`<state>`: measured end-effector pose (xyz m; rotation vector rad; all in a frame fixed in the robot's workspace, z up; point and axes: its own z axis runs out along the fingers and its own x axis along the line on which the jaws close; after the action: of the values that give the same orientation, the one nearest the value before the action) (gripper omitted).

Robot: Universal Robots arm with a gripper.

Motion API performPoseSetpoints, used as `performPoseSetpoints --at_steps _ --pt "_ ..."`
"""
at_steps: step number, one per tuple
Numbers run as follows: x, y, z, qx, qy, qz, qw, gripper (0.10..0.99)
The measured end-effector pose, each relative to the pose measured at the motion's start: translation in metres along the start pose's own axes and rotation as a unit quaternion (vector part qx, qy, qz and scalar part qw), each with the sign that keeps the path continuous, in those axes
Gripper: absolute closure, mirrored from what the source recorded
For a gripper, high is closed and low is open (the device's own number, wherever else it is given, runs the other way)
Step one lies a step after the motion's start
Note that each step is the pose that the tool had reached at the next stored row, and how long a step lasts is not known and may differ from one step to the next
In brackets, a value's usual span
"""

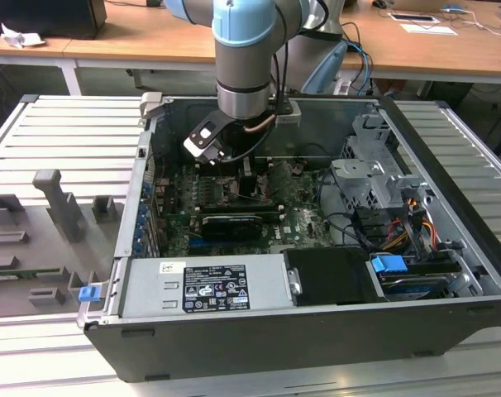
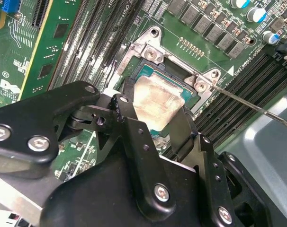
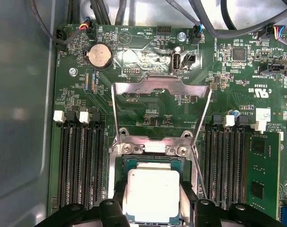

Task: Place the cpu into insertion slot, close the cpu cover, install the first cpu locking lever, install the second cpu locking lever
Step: 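Place the cpu into insertion slot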

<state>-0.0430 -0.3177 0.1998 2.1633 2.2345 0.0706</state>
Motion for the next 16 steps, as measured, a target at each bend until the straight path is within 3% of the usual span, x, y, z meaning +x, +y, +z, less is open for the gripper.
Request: performPoseSetpoints --at_steps 2,3,8,11,15,16 --pt "0.0 0.0 0.0001 -0.0001 0.0 0.0 1.0 0.545" --pt "0.0 0.0 0.0001 -0.0001 0.0 0.0 1.0 0.482" --pt "0.0001 0.0003 -0.005 0.0005 0.0001 0.0 1.0 0.482" --pt "0.0001 0.0014 -0.0087 0.0052 0.0003 0.0 1.0 0.482" --pt "0.0 0.0029 -0.0109 0.0119 0.0006 0.0 0.9999 0.745" --pt "0.0 0.0029 -0.0111 0.0119 0.0007 0.0 0.9999 0.745"
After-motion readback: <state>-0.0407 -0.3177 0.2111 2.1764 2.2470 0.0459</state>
